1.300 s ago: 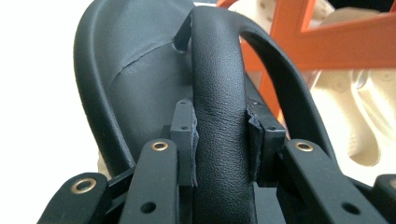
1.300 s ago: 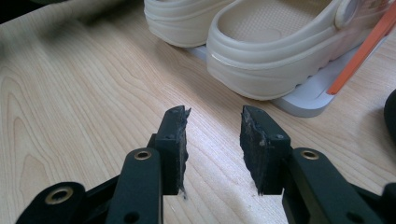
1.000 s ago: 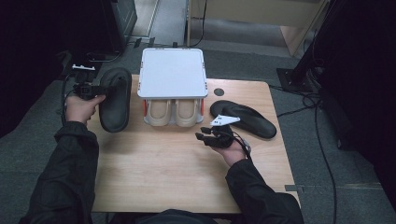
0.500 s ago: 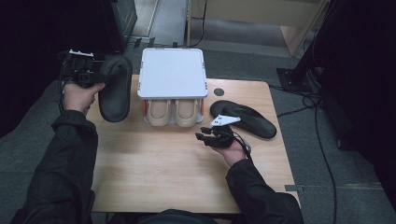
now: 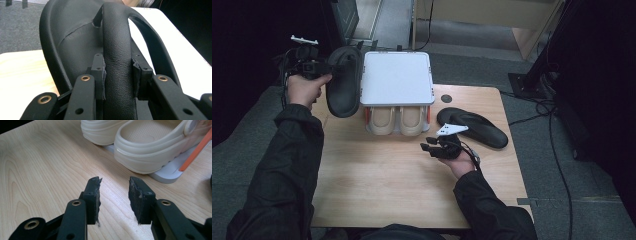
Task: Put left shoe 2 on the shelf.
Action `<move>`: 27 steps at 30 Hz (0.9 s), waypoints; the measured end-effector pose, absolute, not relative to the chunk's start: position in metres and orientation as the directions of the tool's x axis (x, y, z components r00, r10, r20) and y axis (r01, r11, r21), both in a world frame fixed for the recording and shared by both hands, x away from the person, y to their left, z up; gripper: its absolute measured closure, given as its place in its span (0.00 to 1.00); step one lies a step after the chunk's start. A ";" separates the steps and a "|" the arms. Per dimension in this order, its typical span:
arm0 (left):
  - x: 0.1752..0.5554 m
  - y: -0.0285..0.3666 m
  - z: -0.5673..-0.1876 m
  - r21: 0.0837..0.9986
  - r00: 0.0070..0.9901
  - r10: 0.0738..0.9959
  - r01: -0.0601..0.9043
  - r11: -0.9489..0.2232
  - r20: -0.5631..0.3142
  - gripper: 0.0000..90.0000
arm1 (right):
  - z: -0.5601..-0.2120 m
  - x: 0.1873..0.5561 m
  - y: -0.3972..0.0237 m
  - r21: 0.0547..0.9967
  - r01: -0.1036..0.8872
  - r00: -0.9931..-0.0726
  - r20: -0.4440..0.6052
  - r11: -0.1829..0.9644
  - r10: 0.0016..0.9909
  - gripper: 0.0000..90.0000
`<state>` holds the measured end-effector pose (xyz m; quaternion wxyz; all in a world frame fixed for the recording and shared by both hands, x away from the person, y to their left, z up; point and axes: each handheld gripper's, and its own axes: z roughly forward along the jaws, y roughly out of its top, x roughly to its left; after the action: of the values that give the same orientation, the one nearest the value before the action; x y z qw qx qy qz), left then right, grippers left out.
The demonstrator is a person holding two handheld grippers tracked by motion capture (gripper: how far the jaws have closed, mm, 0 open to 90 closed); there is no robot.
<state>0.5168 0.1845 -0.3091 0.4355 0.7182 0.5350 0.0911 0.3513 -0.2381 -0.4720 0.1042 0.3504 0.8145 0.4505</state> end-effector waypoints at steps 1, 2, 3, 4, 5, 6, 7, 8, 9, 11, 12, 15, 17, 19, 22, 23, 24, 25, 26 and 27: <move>0.519 0.180 -0.307 0.723 0.413 0.848 0.689 -0.054 -0.331 0.76 | -0.472 0.351 -0.238 0.807 0.476 -0.734 0.145 0.350 0.664 0.69; 0.519 0.180 -0.307 0.723 0.413 0.848 0.689 -0.054 -0.331 0.76 | -0.472 0.351 -0.238 0.807 0.475 -0.734 0.145 0.349 0.663 0.69; 0.522 0.174 -0.304 0.725 0.419 0.852 0.686 -0.070 -0.315 0.76 | -0.472 0.351 -0.238 0.807 0.477 -0.733 0.146 0.349 0.664 0.69; 0.524 0.170 -0.302 0.726 0.421 0.852 0.684 -0.073 -0.310 0.76 | -0.472 0.351 -0.238 0.806 0.478 -0.732 0.145 0.349 0.666 0.69; 0.525 0.167 -0.301 0.728 0.423 0.853 0.681 -0.077 -0.306 0.76 | -0.472 0.351 -0.238 0.807 0.477 -0.732 0.145 0.349 0.666 0.69; 0.527 0.162 -0.298 0.732 0.426 0.856 0.675 -0.087 -0.292 0.76 | -0.471 0.351 -0.239 0.807 0.477 -0.731 0.144 0.348 0.666 0.69; 0.527 0.162 -0.298 0.732 0.426 0.856 0.675 -0.087 -0.292 0.76 | -0.471 0.350 -0.239 0.808 0.477 -0.730 0.144 0.347 0.668 0.69; 0.530 0.156 -0.297 0.734 0.434 0.854 0.672 -0.097 -0.285 0.76 | -0.471 0.350 -0.239 0.806 0.480 -0.730 0.148 0.346 0.667 0.69; 0.532 0.153 -0.296 0.733 0.436 0.855 0.673 -0.102 -0.281 0.76 | -0.471 0.350 -0.239 0.806 0.479 -0.730 0.147 0.347 0.667 0.69; 0.536 0.146 -0.296 0.732 0.438 0.852 0.674 -0.099 -0.287 0.76 | -0.471 0.349 -0.239 0.806 0.476 -0.733 0.143 0.351 0.665 0.69; 0.538 0.144 -0.296 0.730 0.438 0.849 0.676 -0.096 -0.295 0.76 | -0.471 0.348 -0.239 0.807 0.475 -0.732 0.140 0.352 0.667 0.69; 0.542 0.135 -0.297 0.726 0.442 0.848 0.680 -0.104 -0.293 0.76 | -0.471 0.347 -0.240 0.807 0.473 -0.732 0.137 0.353 0.667 0.69; 0.545 0.130 -0.299 0.726 0.446 0.847 0.679 -0.109 -0.290 0.76 | -0.470 0.347 -0.242 0.806 0.479 -0.728 0.142 0.349 0.671 0.69; 0.548 0.124 -0.301 0.720 0.450 0.843 0.685 -0.114 -0.294 0.76 | -0.470 0.346 -0.243 0.808 0.476 -0.728 0.140 0.347 0.671 0.69; 0.553 0.118 -0.304 0.714 0.446 0.836 0.693 -0.098 -0.319 0.76 | -0.470 0.345 -0.243 0.808 0.477 -0.727 0.141 0.346 0.672 0.69; 0.554 0.116 -0.305 0.712 0.447 0.835 0.695 -0.100 -0.320 0.76 | -0.470 0.344 -0.243 0.809 0.476 -0.727 0.142 0.345 0.671 0.69; 0.555 0.114 -0.306 0.711 0.446 0.834 0.696 -0.097 -0.324 0.76 | -0.470 0.344 -0.243 0.809 0.475 -0.729 0.141 0.347 0.670 0.69; 0.556 0.111 -0.307 0.713 0.450 0.832 0.694 -0.098 -0.324 0.76 | -0.471 0.343 -0.244 0.808 0.477 -0.727 0.140 0.347 0.673 0.69; 0.557 0.109 -0.308 0.714 0.448 0.832 0.694 -0.093 -0.328 0.76 | -0.471 0.343 -0.244 0.808 0.476 -0.727 0.139 0.347 0.673 0.69; 0.558 0.108 -0.309 0.714 0.448 0.830 0.695 -0.089 -0.333 0.76 | -0.471 0.343 -0.244 0.809 0.476 -0.726 0.140 0.345 0.673 0.69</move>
<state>0.5582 0.1076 -0.3090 0.4310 0.7338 0.5193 0.0783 0.3429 -0.2440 -0.4708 0.1094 0.3534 0.8129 0.4499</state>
